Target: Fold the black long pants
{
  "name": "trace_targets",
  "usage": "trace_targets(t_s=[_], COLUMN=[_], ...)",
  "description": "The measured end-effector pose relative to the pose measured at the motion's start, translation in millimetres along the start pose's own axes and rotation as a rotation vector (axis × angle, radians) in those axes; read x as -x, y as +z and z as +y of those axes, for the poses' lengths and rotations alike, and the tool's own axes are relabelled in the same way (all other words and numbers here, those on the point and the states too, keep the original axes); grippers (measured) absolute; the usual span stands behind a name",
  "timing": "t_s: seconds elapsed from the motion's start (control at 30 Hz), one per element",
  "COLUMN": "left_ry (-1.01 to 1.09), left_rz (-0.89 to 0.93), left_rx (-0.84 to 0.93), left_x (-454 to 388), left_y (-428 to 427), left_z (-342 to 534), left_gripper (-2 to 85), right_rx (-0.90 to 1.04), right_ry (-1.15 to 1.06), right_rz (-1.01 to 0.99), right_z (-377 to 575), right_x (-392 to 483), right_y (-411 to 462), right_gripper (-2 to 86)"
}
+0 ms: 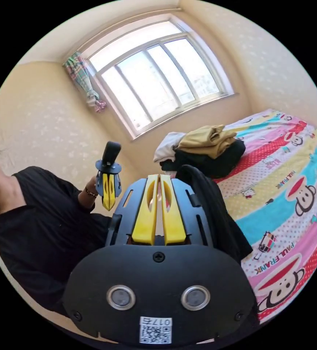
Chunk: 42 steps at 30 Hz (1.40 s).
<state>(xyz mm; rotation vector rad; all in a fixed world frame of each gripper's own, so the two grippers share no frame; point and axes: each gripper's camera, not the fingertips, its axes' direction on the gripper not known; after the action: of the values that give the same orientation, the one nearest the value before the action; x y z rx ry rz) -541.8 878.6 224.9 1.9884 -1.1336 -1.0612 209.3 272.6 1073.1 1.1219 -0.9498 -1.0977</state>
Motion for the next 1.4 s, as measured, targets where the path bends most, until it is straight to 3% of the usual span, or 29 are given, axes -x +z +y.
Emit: trace_targets(t_s=[0.23, 0.43, 0.53, 0.63, 0.8, 0.87, 0.97, 1.1, 1.27, 1.4], left_ry=[-0.118, 0.145, 0.276, 0.298, 0.225, 0.246, 0.166, 0.136, 0.194, 0.278], left_rz=[-0.176, -0.106, -0.249, -0.428, -0.967, -0.967, -0.8, -0.598, -0.574, -0.573], left_rx=[0.083, 0.236, 0.358, 0.435, 0.549, 0.604, 0.485, 0.208, -0.05, -0.224], left_x=[9, -25, -40, -36, -4, 2, -14, -60, -134, -197], left_y=[49, 155, 242, 327, 438, 461, 437, 343, 243, 186], left_z=[6, -98, -157, -200, -226, -217, -204, -169, -99, -38], left_gripper=[8.5, 10.5, 9.9, 11.7, 17.1, 14.4, 5.3, 4.7, 4.6, 4.6], right_rx=[-0.152, -0.33, -0.416, -0.569, -0.649, -0.65, -0.66, -0.616, -0.637, -0.577], right_ry=[0.395, 0.737, 0.801, 0.821, 0.836, 0.868, 0.885, 0.863, 0.764, 0.85], right_rz=[0.121, 0.206, 0.267, 0.181, 0.228, 0.227, 0.201, 0.37, 0.343, 0.546], right_z=[146, 292, 332, 358, 371, 376, 376, 347, 299, 264], right_x=[-4, 39, 78, 106, 145, 146, 144, 140, 94, 37], right_y=[-24, -96, -119, -131, -135, -132, -128, -124, -108, -68], right_gripper=[2.4, 2.2, 2.1, 1.9, 1.8, 1.9, 1.9, 4.0, 12.7, 21.3])
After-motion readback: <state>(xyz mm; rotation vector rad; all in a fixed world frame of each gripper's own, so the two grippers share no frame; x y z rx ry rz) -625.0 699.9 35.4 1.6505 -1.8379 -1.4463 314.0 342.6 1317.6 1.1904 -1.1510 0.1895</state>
